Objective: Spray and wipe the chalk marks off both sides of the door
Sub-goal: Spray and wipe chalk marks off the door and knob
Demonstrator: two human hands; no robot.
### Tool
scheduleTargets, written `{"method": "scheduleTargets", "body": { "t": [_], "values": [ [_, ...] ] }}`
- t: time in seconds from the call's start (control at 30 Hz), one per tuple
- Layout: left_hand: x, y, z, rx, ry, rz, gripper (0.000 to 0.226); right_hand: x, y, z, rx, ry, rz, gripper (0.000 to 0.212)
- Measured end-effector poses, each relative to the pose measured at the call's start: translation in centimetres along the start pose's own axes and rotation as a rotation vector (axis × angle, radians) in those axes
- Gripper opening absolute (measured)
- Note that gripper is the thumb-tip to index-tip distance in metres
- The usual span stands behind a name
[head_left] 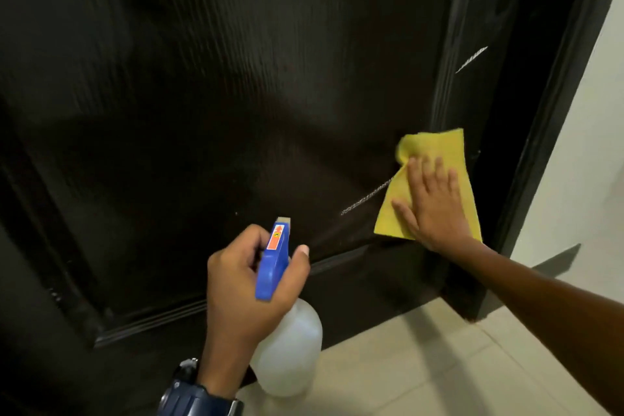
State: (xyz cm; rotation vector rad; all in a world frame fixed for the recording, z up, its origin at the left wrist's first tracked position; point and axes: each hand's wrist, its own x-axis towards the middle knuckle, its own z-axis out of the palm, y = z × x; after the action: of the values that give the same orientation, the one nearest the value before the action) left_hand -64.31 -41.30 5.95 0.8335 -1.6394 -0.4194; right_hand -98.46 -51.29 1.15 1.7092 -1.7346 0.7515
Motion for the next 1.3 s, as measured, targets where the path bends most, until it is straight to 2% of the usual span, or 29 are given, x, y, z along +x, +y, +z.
{"method": "scheduleTargets", "body": {
  "t": [0.07,0.2,0.27,0.37,0.4,0.47,0.57,0.63,0.73,0.83,0.93,1.0,1.07,1.2,1.3],
  "values": [
    [-0.1,-0.3,1.2,-0.017,-0.008,-0.018,0.040,0.5,-1.4,0.2,0.239,-0.013,0.275,0.075],
    [0.2,0.0,2.9,-0.010,0.003,-0.017,0.039,0.2,-8.1,2.4,0.546,0.076,0.510,0.069],
    [0.3,0.4,3.4,-0.020,0.004,-0.019,0.038,-1.8,-11.4,3.2,0.558,0.072,0.482,0.068],
    [0.5,0.6,4.1,-0.006,-0.036,-0.004,0.040,-5.9,-15.9,3.5,0.547,0.002,0.229,0.073],
    [0.5,0.7,4.4,0.009,-0.053,0.012,0.041,-6.3,-16.6,3.2,0.552,-0.026,0.199,0.073],
    [0.5,0.9,4.6,0.016,-0.072,0.017,0.042,-4.0,-15.9,2.4,0.546,0.024,0.256,0.071],
    [1.1,1.0,4.4,-0.011,-0.073,0.013,0.041,4.5,-12.9,-1.0,0.622,0.242,0.486,0.070],
    [1.6,1.2,4.1,0.005,-0.073,0.031,0.038,8.2,-11.4,-2.6,0.609,0.360,0.568,0.070],
    [2.1,1.8,3.2,0.011,-0.073,0.060,0.037,6.7,-11.7,-0.5,0.634,0.401,0.570,0.068],
    [2.7,2.2,2.8,0.008,-0.075,0.063,0.040,0.2,-14.3,3.7,0.727,0.334,0.722,0.067],
    [3.8,3.0,3.7,-0.047,-0.096,0.053,0.046,-4.2,-14.5,5.5,0.649,0.161,0.634,0.070],
    [4.8,4.1,4.9,-0.068,-0.138,0.068,0.041,-3.1,-11.9,4.2,0.626,0.073,0.579,0.070],
    [6.4,4.9,6.2,-0.086,-0.162,0.112,0.037,2.1,-8.2,0.9,0.612,0.188,0.513,0.070],
    [11.2,7.1,9.6,-0.069,-0.199,0.218,0.042,18.9,-1.8,-10.4,0.475,0.404,0.388,0.070],
    [15.0,8.9,12.0,-0.072,-0.134,0.317,0.038,25.2,0.9,-14.7,0.402,0.483,0.280,0.068]
  ]
}}
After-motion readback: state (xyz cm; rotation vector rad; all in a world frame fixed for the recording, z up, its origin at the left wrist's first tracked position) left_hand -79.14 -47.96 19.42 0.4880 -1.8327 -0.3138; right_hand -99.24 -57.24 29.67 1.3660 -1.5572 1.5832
